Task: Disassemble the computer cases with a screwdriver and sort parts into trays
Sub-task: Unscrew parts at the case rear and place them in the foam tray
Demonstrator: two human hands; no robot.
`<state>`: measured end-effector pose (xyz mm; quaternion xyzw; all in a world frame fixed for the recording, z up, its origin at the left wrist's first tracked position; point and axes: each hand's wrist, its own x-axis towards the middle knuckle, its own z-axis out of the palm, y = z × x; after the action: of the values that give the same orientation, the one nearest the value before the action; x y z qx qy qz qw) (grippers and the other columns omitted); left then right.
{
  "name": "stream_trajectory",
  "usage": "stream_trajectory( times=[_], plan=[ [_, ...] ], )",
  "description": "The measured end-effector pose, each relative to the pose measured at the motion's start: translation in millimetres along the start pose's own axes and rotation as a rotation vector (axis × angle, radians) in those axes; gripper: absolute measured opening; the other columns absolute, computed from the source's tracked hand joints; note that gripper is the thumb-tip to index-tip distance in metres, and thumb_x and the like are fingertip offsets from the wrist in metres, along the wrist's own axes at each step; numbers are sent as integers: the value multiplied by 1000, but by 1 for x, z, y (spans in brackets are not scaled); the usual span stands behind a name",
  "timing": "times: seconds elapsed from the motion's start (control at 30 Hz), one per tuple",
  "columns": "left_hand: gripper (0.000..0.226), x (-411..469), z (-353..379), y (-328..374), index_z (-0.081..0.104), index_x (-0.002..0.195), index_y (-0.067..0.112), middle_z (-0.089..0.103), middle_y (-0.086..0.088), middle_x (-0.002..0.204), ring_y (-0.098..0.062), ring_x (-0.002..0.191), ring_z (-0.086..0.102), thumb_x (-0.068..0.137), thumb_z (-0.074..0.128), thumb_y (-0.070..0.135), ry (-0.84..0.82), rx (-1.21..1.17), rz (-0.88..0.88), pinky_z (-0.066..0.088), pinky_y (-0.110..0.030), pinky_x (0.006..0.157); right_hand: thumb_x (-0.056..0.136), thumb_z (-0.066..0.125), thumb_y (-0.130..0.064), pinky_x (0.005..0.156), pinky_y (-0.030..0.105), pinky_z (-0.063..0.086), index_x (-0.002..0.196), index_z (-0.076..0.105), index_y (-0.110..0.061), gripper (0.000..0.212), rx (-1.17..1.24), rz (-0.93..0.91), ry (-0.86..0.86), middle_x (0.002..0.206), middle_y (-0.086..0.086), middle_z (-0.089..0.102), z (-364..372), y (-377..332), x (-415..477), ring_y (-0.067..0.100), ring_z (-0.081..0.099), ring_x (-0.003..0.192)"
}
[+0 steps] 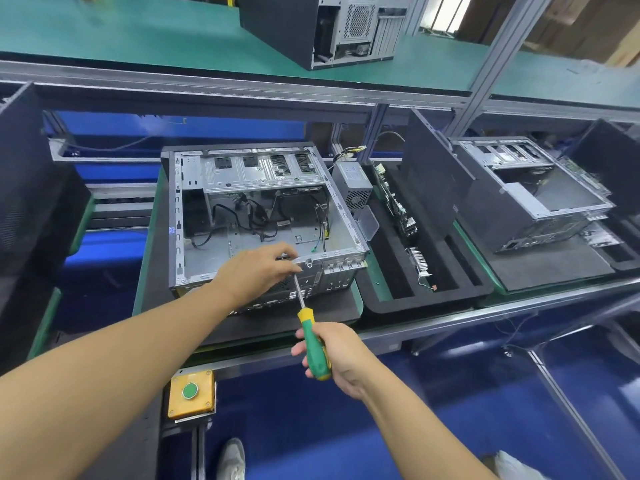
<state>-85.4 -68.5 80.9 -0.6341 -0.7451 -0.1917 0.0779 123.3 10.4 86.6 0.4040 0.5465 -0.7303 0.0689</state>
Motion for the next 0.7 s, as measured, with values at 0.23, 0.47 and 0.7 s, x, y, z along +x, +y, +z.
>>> stream_trajectory(
  times=[0.23, 0.47, 0.7],
  plan=[
    [14, 11, 0, 2, 74, 80, 16, 72, 0, 99, -26, 86, 68, 74, 87, 14, 120, 27, 118, 51, -32, 48, 96, 60, -25, 49, 30, 51, 104, 50, -12, 18, -128, -136, -8, 84, 7, 55, -19, 3, 0, 17, 59, 57],
    [10, 51, -14, 18, 72, 82, 7, 68, -5, 81, -27, 76, 64, 79, 82, 7, 170, -191, 24, 55, -40, 69, 83, 62, -25, 39, 21, 31, 90, 47, -18, 18, -85, -289, -22, 75, 2, 51, -62, -20, -4, 16, 43, 48],
    [18, 109, -9, 42, 78, 107, 11, 75, -4, 92, -13, 79, 64, 91, 72, 14, 113, -466, -159, 42, -8, 75, 86, 60, -25, 39, 23, 37, 76, 55, -26, 12, 162, -435, 116, 74, 3, 56, -101, -47, -5, 18, 48, 47]
  ],
)
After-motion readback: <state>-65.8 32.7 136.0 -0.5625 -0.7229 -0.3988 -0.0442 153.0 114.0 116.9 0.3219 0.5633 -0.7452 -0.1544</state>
